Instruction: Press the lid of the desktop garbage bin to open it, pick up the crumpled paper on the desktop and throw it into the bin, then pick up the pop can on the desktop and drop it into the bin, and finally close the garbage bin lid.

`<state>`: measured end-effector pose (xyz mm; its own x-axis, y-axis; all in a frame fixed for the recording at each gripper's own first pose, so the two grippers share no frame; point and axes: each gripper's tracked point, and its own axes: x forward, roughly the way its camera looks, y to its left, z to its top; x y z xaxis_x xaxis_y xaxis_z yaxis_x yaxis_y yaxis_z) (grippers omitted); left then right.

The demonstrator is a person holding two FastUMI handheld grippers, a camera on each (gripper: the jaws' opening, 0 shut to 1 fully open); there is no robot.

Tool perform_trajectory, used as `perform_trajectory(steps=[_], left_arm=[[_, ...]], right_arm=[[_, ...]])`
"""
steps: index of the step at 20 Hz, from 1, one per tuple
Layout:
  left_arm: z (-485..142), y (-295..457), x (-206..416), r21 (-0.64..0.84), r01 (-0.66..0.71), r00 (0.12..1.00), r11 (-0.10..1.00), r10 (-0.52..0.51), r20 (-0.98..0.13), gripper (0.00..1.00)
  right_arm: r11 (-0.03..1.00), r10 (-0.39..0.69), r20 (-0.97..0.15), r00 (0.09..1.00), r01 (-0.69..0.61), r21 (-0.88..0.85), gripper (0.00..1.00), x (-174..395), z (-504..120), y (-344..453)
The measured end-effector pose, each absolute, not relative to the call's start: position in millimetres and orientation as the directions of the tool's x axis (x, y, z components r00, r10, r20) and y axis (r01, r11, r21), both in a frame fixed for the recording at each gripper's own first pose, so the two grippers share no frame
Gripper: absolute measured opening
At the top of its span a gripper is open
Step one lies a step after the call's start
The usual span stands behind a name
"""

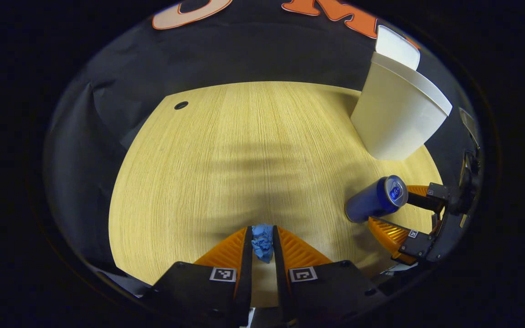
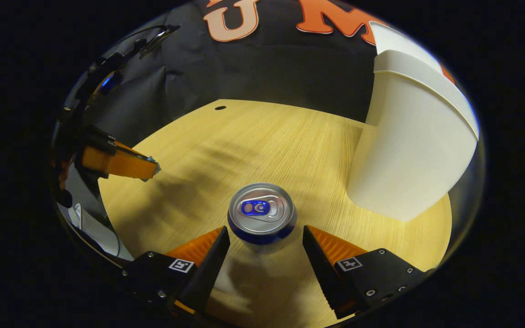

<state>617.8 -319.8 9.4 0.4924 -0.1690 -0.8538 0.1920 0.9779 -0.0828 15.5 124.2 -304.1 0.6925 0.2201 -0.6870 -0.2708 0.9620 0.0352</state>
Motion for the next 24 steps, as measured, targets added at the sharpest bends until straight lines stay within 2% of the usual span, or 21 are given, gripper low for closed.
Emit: perform_trajectory(steps=[2,3,4,6,7,8,9,11,15,16,23,24], left_arm=[[21,-325,625,-0.078,0.193,0.498,0.978,-0.166,-0.851,0.28],[38,-326,637,-0.074,0.193,0.501,0.978,-0.164,-0.850,0.28],[23,-330,626,-0.072,0.194,0.505,0.978,-0.162,-0.848,0.28],[50,-334,631,-0.067,0.194,0.509,0.979,-0.159,-0.846,0.28],[79,-338,637,-0.067,0.197,0.511,0.978,-0.161,-0.844,0.28],[26,-341,636,-0.067,0.203,0.513,0.977,-0.164,-0.843,0.28],[17,-347,642,-0.067,0.209,0.514,0.976,-0.168,-0.841,0.28],[67,-371,648,-0.081,0.215,0.518,0.973,-0.184,-0.835,0.28],[70,-418,661,-0.098,0.263,0.530,0.960,-0.228,-0.817,0.29],[50,-424,660,-0.103,0.279,0.532,0.955,-0.243,-0.811,0.28],[112,-487,680,-0.137,0.397,0.560,0.908,-0.357,-0.747,0.28],[119,-497,683,-0.138,0.420,0.566,0.897,-0.378,-0.733,0.28]], right_arm=[[0.961,0.224,-0.697,0.681,-0.272,0.043,0.95,17,-313,126],[0.961,0.230,-0.699,0.677,-0.273,0.052,0.90,18,-315,128],[0.961,0.232,-0.696,0.680,-0.271,0.055,0.87,17,-316,129],[0.959,0.241,-0.691,0.682,-0.276,0.061,0.74,16,-314,130],[0.959,0.242,-0.687,0.685,-0.277,0.062,0.73,17,-313,128],[0.959,0.243,-0.684,0.688,-0.276,0.063,0.77,16,-311,129],[0.960,0.241,-0.680,0.693,-0.273,0.062,0.77,17,-309,128],[0.963,0.234,-0.671,0.704,-0.262,0.061,0.77,17,-305,126],[0.975,0.199,-0.651,0.733,-0.216,0.055,0.77,17,-293,118],[0.978,0.187,-0.645,0.741,-0.199,0.055,0.77,17,-288,114],[0.995,0.095,-0.613,0.784,-0.093,0.036,0.77,6,-271,84],[0.996,0.082,-0.612,0.787,-0.077,0.034,0.72,1,-269,76]])
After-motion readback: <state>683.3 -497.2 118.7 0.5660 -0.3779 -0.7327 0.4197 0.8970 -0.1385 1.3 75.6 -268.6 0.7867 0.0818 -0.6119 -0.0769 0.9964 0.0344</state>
